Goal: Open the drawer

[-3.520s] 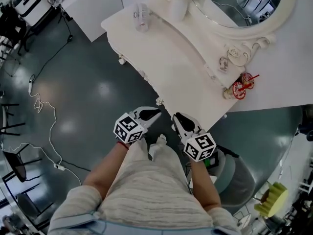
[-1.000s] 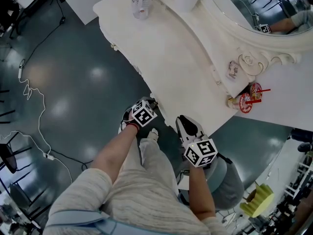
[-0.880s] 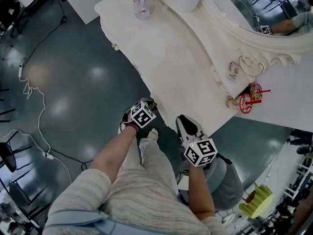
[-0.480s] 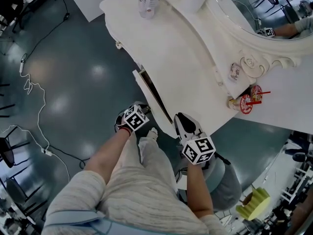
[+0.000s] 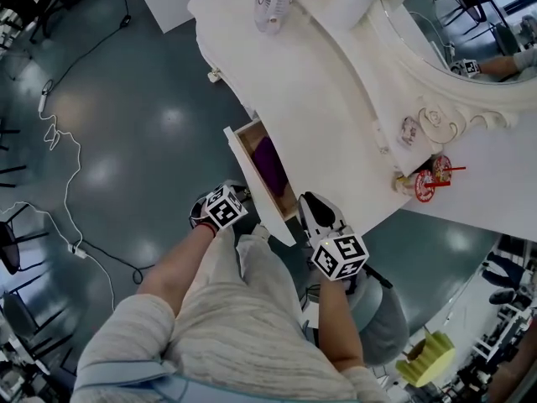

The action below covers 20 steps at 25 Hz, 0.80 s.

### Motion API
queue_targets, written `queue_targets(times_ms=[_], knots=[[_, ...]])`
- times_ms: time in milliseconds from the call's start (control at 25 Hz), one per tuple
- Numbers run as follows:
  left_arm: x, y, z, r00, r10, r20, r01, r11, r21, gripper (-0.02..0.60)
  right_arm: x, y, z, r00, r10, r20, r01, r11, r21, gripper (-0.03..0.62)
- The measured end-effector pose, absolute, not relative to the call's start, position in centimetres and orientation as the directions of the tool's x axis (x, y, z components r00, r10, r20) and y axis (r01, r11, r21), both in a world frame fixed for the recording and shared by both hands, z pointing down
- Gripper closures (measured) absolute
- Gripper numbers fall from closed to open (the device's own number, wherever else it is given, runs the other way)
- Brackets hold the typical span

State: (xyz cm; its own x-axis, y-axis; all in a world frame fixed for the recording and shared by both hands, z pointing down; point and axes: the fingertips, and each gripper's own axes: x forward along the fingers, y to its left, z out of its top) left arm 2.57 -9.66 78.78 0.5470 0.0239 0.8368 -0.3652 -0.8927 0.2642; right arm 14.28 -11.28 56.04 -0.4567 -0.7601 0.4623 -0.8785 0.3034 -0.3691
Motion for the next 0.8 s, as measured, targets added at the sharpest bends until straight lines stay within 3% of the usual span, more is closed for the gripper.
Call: queue_targets(times_ms=[800], knots=[[-4.5,-6.4,78.8,0.522,0.030,0.852,-0.435,-0.850,0.297,0.442,11.1,-11.0,55.6,-0.506,-0.732,0.456,-0.854,0.353,-0.382,0.582]])
